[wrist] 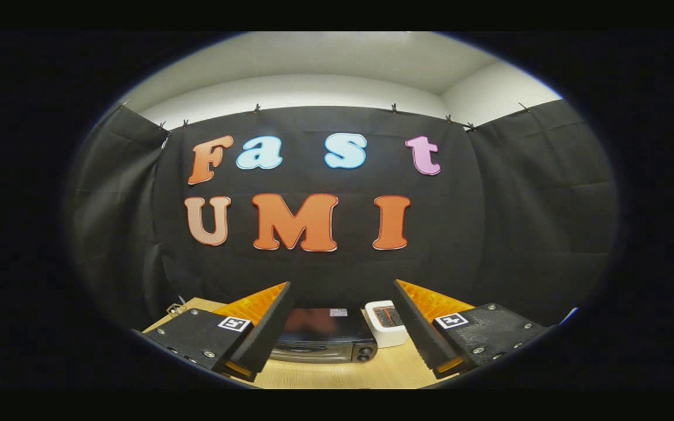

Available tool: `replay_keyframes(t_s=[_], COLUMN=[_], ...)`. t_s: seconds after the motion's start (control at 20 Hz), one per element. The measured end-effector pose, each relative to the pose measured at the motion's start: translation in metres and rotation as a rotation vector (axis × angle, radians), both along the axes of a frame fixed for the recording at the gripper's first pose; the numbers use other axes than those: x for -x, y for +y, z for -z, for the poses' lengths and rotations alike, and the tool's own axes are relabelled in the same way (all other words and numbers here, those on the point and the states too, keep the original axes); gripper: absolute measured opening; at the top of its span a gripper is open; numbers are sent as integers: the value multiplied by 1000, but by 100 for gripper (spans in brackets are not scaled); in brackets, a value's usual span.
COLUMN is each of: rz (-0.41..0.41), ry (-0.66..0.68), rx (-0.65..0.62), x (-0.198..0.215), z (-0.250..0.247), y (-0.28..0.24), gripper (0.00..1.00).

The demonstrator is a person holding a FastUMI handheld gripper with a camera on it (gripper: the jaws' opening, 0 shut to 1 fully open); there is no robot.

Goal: Open the toaster oven, put the food inside, and close the toaster oven door.

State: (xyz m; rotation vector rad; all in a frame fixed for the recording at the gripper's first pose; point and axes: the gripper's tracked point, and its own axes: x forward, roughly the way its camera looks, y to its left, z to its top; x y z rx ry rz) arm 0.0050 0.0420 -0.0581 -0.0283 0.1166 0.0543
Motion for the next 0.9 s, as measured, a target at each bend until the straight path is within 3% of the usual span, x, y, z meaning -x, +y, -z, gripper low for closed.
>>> replay_keyframes(t_s=[0.9], rz=[-117], ry=[324], rx=[33], x=[-47], z=[228], y=[92], gripper=[99])
